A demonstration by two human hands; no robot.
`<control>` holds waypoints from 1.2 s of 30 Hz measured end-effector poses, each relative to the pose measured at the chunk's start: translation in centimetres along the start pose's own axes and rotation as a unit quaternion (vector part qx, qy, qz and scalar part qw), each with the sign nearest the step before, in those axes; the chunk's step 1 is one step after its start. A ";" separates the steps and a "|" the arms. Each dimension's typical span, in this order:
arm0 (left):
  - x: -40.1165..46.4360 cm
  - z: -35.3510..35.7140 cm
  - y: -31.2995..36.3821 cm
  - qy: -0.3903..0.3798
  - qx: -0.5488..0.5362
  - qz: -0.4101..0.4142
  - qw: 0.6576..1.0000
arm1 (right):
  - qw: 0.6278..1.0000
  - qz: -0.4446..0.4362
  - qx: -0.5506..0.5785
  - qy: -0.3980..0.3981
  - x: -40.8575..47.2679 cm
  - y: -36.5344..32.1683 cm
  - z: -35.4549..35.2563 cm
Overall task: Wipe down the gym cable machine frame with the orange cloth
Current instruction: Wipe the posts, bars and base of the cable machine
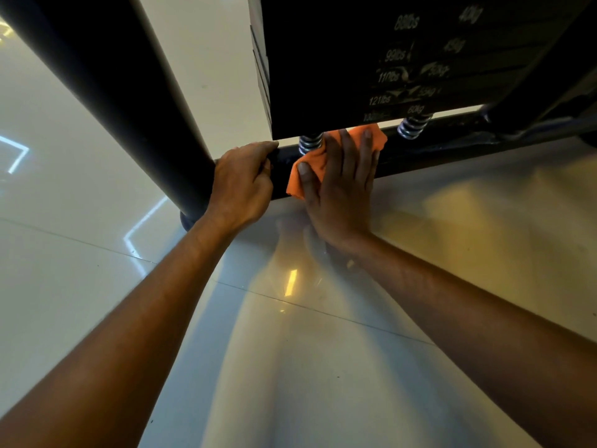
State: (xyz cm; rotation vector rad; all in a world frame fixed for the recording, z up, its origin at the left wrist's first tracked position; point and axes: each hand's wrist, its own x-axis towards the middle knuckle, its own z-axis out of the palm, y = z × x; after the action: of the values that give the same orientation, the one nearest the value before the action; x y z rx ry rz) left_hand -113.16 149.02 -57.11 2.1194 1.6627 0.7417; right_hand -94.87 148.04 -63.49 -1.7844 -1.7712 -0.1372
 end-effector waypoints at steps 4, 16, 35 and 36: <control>0.0 -0.3 0.2 -0.001 -0.037 -0.013 0.999 | 0.995 0.095 0.034 0.015 1.0 -3.3 0.5; -0.1 -0.6 0.0 -0.022 -0.037 -0.018 0.999 | 0.995 0.089 0.042 -0.010 1.2 -2.7 0.0; -1.2 2.6 0.1 0.026 0.125 0.024 0.991 | 0.997 -0.054 -0.046 -0.001 -0.2 2.7 -0.8; -1.2 2.8 0.4 0.025 0.132 0.024 0.991 | 0.997 -0.056 -0.047 -0.008 -0.1 2.4 -0.6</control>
State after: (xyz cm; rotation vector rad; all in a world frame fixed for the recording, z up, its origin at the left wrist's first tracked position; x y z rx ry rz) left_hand -111.38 147.86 -59.38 2.3447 1.8299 0.6210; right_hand -92.48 147.83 -63.87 -1.7547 -1.9057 -0.2565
